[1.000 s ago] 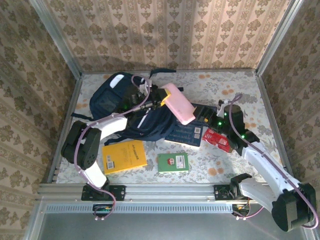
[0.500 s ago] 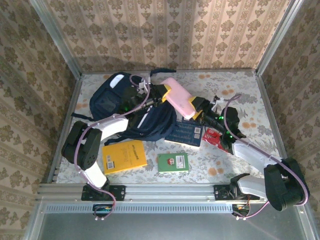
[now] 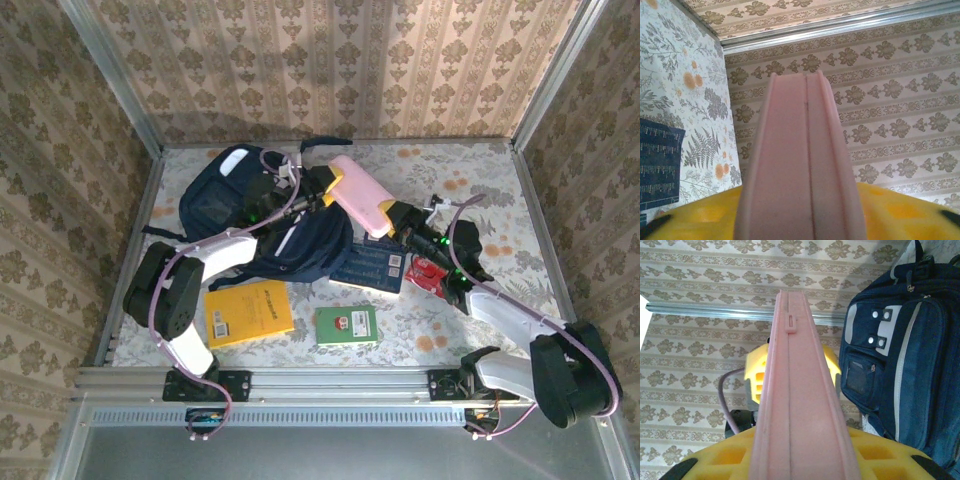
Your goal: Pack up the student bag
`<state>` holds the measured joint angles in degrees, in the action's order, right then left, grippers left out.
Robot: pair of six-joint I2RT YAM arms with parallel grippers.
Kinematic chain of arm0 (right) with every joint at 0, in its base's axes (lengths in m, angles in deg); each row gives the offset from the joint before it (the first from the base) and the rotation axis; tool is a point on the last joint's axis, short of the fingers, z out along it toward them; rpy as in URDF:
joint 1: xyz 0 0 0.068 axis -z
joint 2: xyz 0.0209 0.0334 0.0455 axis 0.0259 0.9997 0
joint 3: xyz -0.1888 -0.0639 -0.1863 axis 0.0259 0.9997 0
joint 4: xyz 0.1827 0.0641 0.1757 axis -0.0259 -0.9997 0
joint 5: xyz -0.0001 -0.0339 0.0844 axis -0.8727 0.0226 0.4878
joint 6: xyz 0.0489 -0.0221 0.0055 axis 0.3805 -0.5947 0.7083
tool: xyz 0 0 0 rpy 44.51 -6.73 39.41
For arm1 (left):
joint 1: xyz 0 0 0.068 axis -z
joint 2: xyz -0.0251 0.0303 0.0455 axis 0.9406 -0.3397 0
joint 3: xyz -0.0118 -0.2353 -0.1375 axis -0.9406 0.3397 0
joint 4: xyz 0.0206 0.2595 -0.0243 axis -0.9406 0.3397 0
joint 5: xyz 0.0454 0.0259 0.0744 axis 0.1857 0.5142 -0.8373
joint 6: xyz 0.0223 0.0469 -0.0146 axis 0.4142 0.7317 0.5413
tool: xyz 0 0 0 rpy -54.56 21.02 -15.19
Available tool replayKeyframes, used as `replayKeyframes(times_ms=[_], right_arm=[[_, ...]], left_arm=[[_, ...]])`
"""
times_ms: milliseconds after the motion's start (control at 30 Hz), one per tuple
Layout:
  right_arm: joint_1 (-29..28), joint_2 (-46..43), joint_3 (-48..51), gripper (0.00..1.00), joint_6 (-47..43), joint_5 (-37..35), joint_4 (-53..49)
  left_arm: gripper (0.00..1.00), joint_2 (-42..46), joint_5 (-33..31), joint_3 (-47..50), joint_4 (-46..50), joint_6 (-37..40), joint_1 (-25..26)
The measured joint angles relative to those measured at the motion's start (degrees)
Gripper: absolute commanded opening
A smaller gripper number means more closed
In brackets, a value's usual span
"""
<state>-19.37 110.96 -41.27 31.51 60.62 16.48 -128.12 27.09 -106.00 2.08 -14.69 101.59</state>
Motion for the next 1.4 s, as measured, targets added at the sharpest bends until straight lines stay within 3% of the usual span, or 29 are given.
replayKeyframes(times_ms=[133,233,300,433,533,700,900,1400], right_arm=[[0.57,-2.43,1.14,0.26,-1.75,-0.42,-3.50],[1.84,-6.93,1.95,0.25,-4.50,-0.74,-9.38],[2.93,-11.32,2.27,0.25,-7.23,-1.14,-14.88],[5.25,-20.17,2.27,0.25,-14.27,-2.19,-25.81],[6.91,-23.56,2.54,0.25,-17.44,-2.14,-30.53],[8.57,-24.02,4.13,0.26,-19.10,-1.97,-33.75],[9.03,-24.00,4.63,0.26,-20.17,-0.83,-35.45],[12.55,-23.87,5.64,0.26,-19.82,2.91,-34.58]], left_arm=[[0.76,0.07,1.11,0.13,2.56,1.99,-0.81],[0.80,2.43,2.60,0.17,11.76,8.37,-3.48],[0.83,6.19,1.95,-1.05,24.92,17.53,-5.81],[0.85,11.04,-6.67,-12.17,52.59,41.48,-6.82],[0.83,10.69,-8.92,-19.02,64.00,53.62,-6.64],[0.81,3.10,-8.26,-23.52,76.52,65.68,-9.11],[0.78,-7.02,-5.84,-27.06,84.76,71.69,-9.79],[0.74,-13.11,-1.46,-31.23,86.01,73.37,-9.79]])
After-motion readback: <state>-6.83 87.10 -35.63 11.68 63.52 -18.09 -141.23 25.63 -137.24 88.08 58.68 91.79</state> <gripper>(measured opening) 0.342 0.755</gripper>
